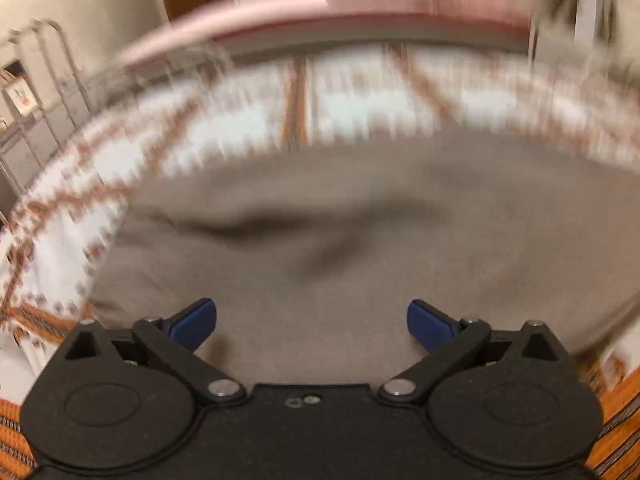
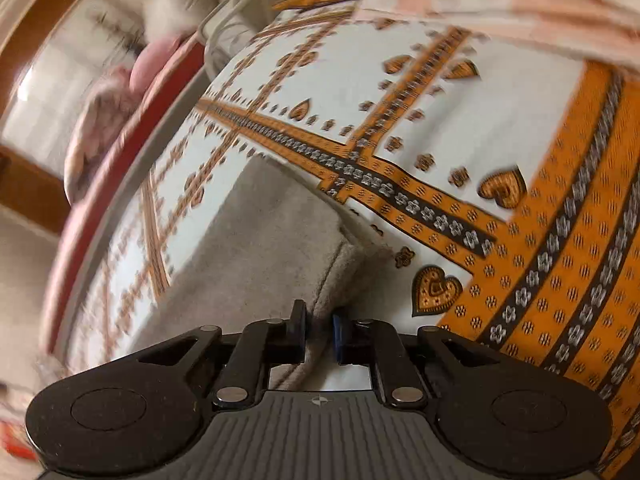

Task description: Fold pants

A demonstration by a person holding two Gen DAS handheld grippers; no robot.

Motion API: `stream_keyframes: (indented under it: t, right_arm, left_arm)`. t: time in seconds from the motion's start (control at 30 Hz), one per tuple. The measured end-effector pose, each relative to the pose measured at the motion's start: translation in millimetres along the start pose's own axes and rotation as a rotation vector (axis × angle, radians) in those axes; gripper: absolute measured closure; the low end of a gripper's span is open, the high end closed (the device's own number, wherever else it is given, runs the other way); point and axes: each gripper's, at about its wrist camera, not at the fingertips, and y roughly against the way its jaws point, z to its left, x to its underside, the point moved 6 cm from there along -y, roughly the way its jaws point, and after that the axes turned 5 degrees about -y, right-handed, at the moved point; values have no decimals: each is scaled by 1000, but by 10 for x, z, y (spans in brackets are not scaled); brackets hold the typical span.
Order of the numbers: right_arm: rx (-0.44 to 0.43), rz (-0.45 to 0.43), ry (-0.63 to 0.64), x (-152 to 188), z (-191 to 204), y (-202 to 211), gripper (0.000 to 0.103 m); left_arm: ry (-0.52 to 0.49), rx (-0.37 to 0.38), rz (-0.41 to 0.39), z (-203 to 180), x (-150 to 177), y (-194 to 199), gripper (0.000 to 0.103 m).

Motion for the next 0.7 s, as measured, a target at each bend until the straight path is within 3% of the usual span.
stream_keyframes:
  t: [0.07,0.17,0.27,0.4,0.5,0.57,0.7]
  right_arm:
    - [-25,-3,-30,-6,-16,43,91]
    - [-3,-20,77,17,94,76,92]
    - [13,-33,139,62,157,104,92]
    - [5,-42,130,83,197,135,91]
    - [7,-43,134,103,228,159,91]
    - [23,-21,124,109,197,142,89]
    - [18,7,69,78,90,110,84]
  left_arm:
    - [5,-9,10,-52,-15,-66,6]
    - [37,-37,-37,-78,-136,47,13]
    - [97,57,-156,-428,-313,230,12]
    - [113,212,-175,-1579,-517,204,10]
    - [116,245,-167,-2378,-602,188,6]
    - [44,226,-140,-2921,-645,217,6]
    - [-50,242,-133,-3532,-683,317,6]
